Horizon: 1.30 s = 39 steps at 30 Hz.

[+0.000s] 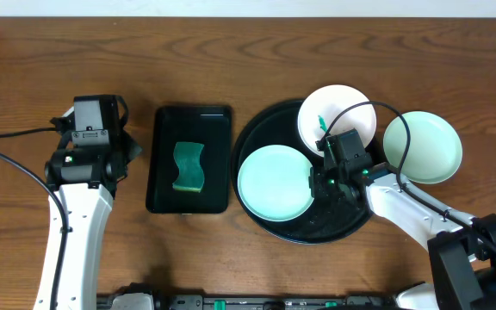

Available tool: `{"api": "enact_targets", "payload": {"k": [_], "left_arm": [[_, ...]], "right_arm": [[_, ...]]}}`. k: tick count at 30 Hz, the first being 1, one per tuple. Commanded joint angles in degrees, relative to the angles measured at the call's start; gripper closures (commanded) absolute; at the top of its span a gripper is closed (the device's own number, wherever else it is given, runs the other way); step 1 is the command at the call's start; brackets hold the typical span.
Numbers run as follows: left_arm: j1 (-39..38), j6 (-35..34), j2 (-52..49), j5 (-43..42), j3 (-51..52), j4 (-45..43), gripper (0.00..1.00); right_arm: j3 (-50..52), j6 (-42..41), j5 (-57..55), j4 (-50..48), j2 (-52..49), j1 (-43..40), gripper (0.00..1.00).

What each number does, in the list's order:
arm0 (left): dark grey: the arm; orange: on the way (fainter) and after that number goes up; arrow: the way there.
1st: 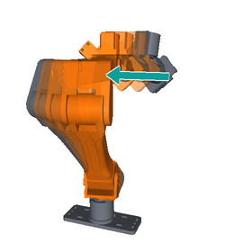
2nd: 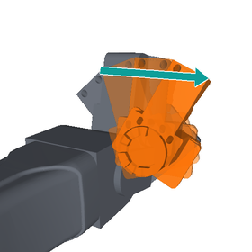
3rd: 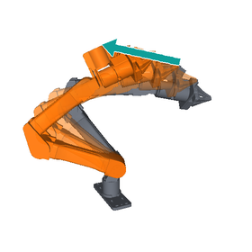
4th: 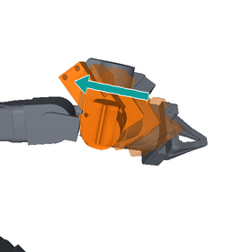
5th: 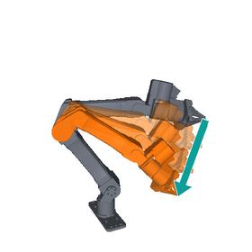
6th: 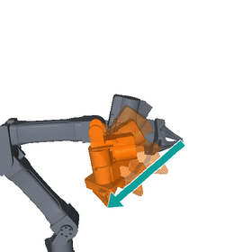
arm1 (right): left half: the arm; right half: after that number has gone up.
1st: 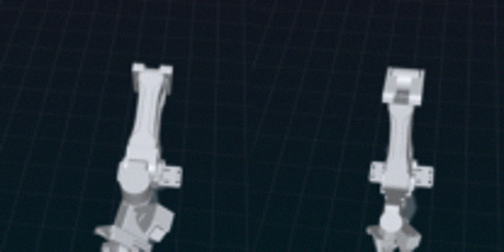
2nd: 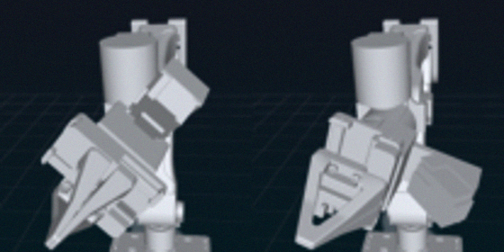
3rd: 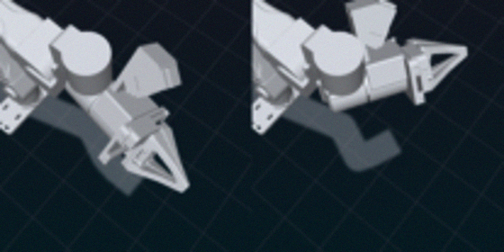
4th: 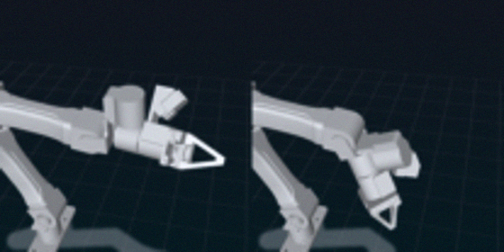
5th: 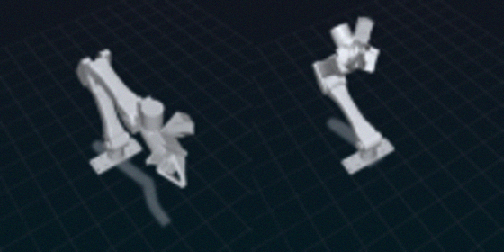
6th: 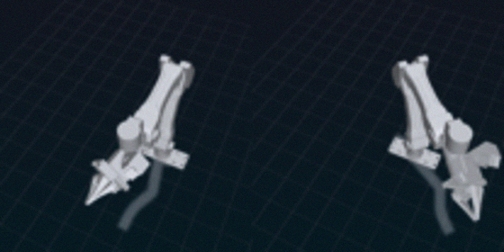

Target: Clean dirty plates on tray and stack at the side

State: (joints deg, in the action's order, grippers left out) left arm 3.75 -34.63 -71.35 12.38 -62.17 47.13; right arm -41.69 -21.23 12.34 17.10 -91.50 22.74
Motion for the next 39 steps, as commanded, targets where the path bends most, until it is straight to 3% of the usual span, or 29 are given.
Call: {"api": "enact_targets", "payload": {"k": [1, 3, 6, 7, 39], "left_arm": [[0.31, -0.15, 0.26, 1.18, 0.13, 0.37, 0.60], [0.31, -0.15, 0.26, 1.18, 0.13, 0.74, 0.54], [0.31, -0.15, 0.26, 1.18, 0.13, 0.85, 0.23], [0.31, -0.15, 0.26, 1.18, 0.13, 0.83, 0.22], [0.31, -0.15, 0.24, 1.18, 0.13, 0.81, 0.21]], "right_arm": [[0.28, 0.66, -0.57, -0.11, -1.05, 0.98, 0.89], [0.28, 0.59, -0.57, -0.22, -1.22, 0.98, 0.89], [0.28, 0.46, -0.57, -0.31, -1.31, 0.98, 0.94], [0.28, 0.46, -0.55, -0.42, -1.31, 0.98, 0.99], [0.07, 0.72, -1.55, 2.80, 3.67, 0.46, 0.99]]}}
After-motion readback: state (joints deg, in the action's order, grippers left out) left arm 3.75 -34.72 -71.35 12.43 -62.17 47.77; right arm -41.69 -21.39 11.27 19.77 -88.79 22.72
